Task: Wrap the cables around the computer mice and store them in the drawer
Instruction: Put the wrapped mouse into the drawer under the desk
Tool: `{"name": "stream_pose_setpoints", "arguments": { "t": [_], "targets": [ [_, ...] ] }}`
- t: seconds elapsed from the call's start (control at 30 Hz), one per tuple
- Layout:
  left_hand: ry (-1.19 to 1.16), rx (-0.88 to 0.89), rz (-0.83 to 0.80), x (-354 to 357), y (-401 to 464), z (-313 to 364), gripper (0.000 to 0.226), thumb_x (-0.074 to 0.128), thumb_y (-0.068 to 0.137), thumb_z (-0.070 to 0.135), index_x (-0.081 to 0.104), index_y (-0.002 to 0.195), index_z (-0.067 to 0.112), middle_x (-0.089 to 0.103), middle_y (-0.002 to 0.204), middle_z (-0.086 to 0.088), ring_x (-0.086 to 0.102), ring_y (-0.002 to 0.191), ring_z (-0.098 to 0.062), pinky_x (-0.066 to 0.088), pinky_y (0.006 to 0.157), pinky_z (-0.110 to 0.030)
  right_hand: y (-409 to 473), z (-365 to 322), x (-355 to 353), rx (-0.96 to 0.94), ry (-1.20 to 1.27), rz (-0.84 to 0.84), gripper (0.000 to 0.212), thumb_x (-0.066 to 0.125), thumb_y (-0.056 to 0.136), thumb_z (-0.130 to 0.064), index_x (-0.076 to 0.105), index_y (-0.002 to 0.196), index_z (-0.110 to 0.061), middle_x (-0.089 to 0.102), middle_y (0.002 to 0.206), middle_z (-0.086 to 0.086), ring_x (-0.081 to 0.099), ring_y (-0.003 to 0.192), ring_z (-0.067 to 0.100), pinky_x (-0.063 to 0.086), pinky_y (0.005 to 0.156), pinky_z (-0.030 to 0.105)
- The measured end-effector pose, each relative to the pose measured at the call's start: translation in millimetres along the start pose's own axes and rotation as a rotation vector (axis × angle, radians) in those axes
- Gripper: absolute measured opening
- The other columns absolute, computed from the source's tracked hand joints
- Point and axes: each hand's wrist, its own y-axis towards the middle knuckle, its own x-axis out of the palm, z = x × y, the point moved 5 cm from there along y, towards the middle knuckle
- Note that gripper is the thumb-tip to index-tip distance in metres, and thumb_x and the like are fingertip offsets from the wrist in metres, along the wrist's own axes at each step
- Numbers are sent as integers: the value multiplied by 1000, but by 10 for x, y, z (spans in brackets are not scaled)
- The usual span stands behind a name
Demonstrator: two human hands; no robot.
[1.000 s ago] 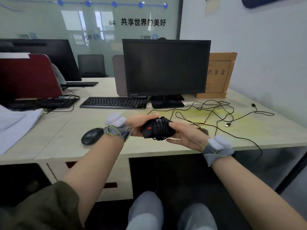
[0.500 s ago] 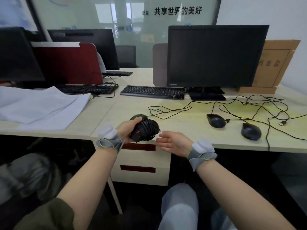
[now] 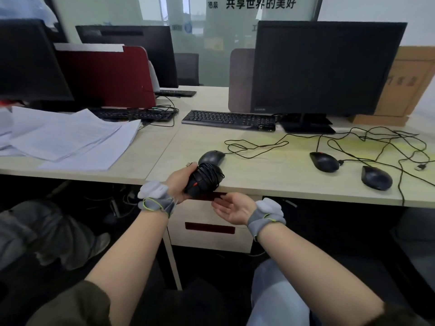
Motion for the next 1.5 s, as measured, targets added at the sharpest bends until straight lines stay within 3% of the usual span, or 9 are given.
{"name": "stream_pose_setpoints", "arguments": {
  "t": [0.57, 0.7, 0.77, 0.87, 0.97, 1.03, 1.17, 1.33, 1.5],
  "targets": [
    [-51, 61, 64, -197, -217, 82, 24, 51, 92, 36, 56, 78, 16, 62, 70, -2, 60, 61, -15, 51, 50, -22, -219, 280, 76, -36, -37, 14, 34, 26, 98, -9, 40, 127, 2, 47, 140, 14, 49, 127, 23, 42, 98, 41],
    [-35, 83, 31, -67, -246, 120, 25, 50, 93, 35, 55, 79, 15, 55, 78, -6, 54, 67, -19, 48, 60, -27, -607, 29, -50, 56, -654, -53, 21, 41, 96, -22, 52, 96, -4, 72, 94, 11, 71, 73, 16, 55, 60, 23],
    [-50, 89, 1, -3, -268, 94, 24, 50, 93, 33, 57, 82, 13, 58, 83, -9, 56, 72, -22, 48, 71, -33, -673, -279, -126, -207, -944, 59, 19, 47, 94, -20, 58, 96, -5, 68, 71, 9, 63, 46, 11, 49, 46, 17],
    [-72, 82, -53, 59, -255, 56, 27, 48, 95, 30, 58, 103, 7, 60, 104, -17, 58, 95, -30, 45, 96, -45, -682, -600, -72, -673, -1451, 223, 19, 50, 91, -17, 67, 97, -10, 69, 90, 11, 64, 73, 19, 50, 72, 28],
    [-56, 76, -78, 107, -252, 31, 27, 48, 95, 31, 55, 109, 9, 61, 105, -16, 62, 91, -25, 51, 89, -39, -506, -486, -71, -552, -1864, 106, 31, 49, 94, -29, 65, 113, -12, 66, 117, 7, 59, 107, 24, 44, 88, 29],
    [-41, 63, -84, 119, -243, 22, 26, 48, 95, 32, 57, 105, 10, 63, 94, -11, 67, 72, -19, 56, 71, -31, -417, -424, -59, -462, -1919, 61, 41, 45, 95, -37, 62, 119, -10, 64, 119, 11, 58, 109, 29, 45, 90, 33],
    [15, 25, -75, 96, -166, -29, 39, 48, 94, 34, 53, 121, 6, 59, 112, -18, 59, 101, -31, 45, 96, -45, -311, -403, 67, -453, -1906, 48, 45, 39, 97, -38, 62, 114, -2, 63, 109, 17, 56, 93, 27, 40, 77, 31],
    [114, 0, -80, 114, -135, -22, 28, 49, 94, 35, 54, 110, 12, 60, 96, -12, 58, 84, -25, 49, 78, -36, -267, -395, 144, -412, -1929, -67, 37, 47, 95, -30, 60, 123, -8, 58, 130, 9, 55, 115, 27, 38, 92, 27],
    [348, -2, -77, 101, -136, -43, 27, 55, 90, 36, 61, 103, 14, 62, 101, -16, 58, 87, -28, 48, 81, -37, -347, -295, 83, -322, -1906, -210, 37, 57, 90, -34, 62, 121, -14, 63, 123, 2, 60, 100, 14, 36, 73, 11]
  ]
}}
